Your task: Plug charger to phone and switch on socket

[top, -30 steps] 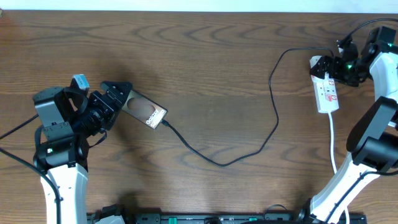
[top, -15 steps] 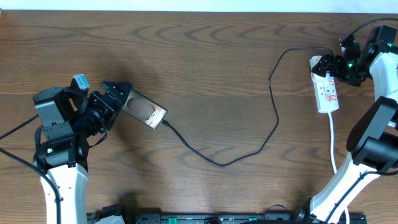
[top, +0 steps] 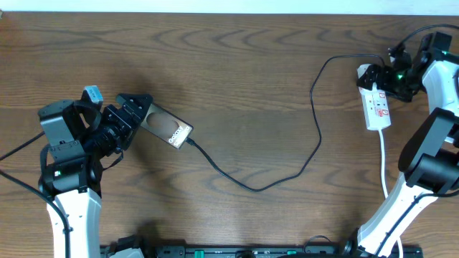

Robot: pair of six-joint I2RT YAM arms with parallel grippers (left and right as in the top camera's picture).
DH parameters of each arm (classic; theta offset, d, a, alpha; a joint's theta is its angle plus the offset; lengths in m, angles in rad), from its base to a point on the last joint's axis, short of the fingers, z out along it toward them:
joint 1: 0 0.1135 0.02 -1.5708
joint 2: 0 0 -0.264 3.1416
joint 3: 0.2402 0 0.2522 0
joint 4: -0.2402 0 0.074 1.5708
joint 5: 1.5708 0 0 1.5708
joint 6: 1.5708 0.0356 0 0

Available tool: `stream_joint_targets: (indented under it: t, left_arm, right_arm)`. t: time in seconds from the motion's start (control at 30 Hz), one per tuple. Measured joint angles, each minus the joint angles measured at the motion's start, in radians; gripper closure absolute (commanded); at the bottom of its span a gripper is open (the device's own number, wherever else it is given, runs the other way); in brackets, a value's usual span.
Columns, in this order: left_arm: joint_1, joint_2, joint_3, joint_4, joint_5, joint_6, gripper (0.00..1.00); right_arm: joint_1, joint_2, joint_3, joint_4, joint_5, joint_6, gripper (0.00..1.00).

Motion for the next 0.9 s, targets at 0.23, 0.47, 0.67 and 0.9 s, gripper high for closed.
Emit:
stream_joint_targets:
  t: [0.23, 0.47, 0.67, 0.9]
  left_arm:
    - [0.0, 0.0, 0.0, -0.001, 0.0, 0.0, 0.09]
    - [0.0, 0.0, 0.0, -0.001, 0.0, 0.0, 0.09]
    - [0.0, 0.0, 0.0, -0.001, 0.0, 0.0, 0.09]
    - [0.0, 0.0, 0.0, -0.001, 0.0, 0.0, 0.09]
  right_arm:
    - [0.013, 0.0, 0.0, 0.009, 0.012, 0.02, 0.01]
    - [0.013, 0.0, 0.0, 0.011, 0.012, 0.034, 0.01]
    - [0.013, 0.0, 0.0, 0.013, 0.011, 0.044, 0.01]
    - [0.013, 0.0, -0.001, 0.015, 0.011, 0.045, 0.01]
